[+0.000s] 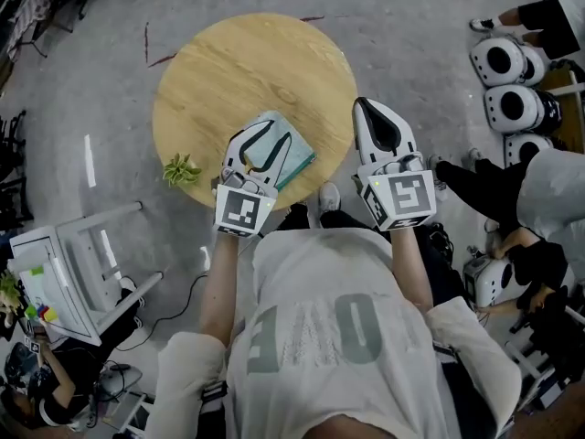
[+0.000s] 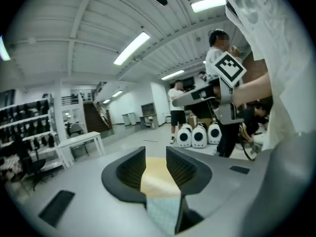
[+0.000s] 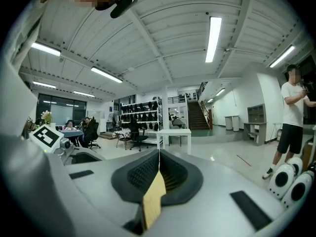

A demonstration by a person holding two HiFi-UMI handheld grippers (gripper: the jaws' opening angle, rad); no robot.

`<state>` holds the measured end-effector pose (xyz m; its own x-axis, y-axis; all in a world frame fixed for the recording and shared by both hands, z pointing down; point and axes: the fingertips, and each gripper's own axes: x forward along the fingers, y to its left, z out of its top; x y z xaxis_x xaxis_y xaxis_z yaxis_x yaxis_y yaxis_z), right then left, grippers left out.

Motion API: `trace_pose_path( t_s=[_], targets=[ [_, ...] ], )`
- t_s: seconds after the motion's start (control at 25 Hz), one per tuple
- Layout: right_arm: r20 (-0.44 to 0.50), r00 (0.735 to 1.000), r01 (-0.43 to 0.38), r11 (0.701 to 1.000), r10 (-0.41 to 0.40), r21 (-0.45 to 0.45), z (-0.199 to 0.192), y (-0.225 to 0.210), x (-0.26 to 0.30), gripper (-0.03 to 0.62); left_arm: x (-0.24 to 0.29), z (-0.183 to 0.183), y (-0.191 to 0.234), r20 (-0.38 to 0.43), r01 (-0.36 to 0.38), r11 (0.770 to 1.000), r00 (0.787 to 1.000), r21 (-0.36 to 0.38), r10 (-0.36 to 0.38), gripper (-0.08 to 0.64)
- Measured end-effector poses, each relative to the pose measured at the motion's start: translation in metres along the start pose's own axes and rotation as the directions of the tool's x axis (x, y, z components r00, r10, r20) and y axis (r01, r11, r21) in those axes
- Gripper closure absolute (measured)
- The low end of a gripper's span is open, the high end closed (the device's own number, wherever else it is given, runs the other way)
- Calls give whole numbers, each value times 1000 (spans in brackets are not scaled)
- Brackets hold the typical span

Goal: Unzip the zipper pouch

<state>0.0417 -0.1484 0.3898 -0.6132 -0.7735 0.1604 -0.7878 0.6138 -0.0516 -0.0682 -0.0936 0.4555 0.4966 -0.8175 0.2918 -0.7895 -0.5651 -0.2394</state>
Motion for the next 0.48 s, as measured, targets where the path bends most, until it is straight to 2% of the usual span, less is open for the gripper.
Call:
trace_pose_path(
  t_s=[0.04, 0.08, 0.12, 0.16, 0.24, 0.32, 0.4, 0.48],
  targets=[
    [-3, 1000, -2, 1000, 2, 0, -2, 0, -1, 563, 8, -3, -9, -29, 75, 996, 997, 47, -73, 454],
    [-7, 1000, -3, 1000, 3, -1, -3, -1, -2, 563, 16, -8, -19, -69, 165, 982, 985, 92, -159, 453],
    [-9, 1000, -2, 1000, 2, 0, -5, -1, -3, 563, 24, -14, -31, -118, 265, 955, 961, 134, -250, 448],
    [-12, 1000, -1, 1000, 1, 2, -6, -2, -5, 563, 31, -22, -44, -178, 367, 915, 924, 168, -338, 444],
    [-15, 1000, -1, 1000, 1, 7, -8, -3, -7, 563, 41, -44, -68, -315, 545, 811, 824, 213, -471, 436],
    [-18, 1000, 1, 1000, -1, 12, -10, -6, -9, 563, 47, -68, -87, -443, 674, 703, 714, 226, -542, 431],
    [-21, 1000, 7, 1000, -7, 16, -12, -10, -12, 563, 51, -87, -100, -529, 759, 616, 619, 211, -580, 431],
    [-26, 1000, 16, 1000, -15, 22, -14, -14, -15, 563, 53, -102, -109, -594, 818, 543, 535, 188, -601, 431]
  ],
)
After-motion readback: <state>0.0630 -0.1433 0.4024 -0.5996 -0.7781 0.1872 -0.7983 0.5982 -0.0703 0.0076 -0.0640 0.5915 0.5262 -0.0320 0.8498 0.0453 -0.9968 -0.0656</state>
